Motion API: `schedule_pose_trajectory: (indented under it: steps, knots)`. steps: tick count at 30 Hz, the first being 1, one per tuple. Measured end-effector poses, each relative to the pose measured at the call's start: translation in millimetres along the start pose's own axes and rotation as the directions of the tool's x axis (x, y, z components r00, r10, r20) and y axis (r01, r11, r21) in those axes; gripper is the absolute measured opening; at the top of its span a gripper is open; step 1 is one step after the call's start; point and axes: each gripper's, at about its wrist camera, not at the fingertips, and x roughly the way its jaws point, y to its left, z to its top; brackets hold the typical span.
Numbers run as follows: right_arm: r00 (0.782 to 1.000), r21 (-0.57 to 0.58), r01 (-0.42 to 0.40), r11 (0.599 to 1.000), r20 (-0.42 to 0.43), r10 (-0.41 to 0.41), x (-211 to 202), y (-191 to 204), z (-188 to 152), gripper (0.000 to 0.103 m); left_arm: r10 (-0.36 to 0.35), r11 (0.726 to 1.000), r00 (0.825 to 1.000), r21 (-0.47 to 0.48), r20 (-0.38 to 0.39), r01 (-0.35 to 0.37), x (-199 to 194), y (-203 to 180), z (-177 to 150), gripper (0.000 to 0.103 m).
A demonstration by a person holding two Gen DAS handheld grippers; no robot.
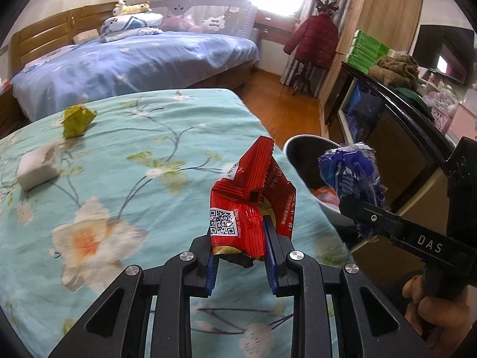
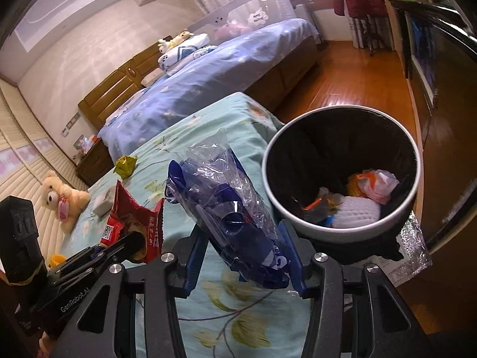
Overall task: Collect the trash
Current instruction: 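Carry the red snack bag and the blue plastic bag over the trash bin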
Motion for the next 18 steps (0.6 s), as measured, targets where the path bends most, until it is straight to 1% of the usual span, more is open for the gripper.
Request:
schedule_pose_trajectory:
  steps: [11, 18]
  knots:
    - [0.999, 0.045, 0.024, 0.999, 0.021, -0.025, -7.5, -26.7, 11.1, 0.049, -0.020, 0.998, 1.000, 0.059, -0.003, 0.020, 20.2, -23.8, 14.3, 0.025]
    - [0.998, 0.080, 0.043, 0.996, 0.033, -0.046, -11.5, -46.3, 19.1, 0.049, -0.020, 0.996, 1.000, 0.089, -0.011, 0.020, 33.6, -39.9, 21.5, 0.025]
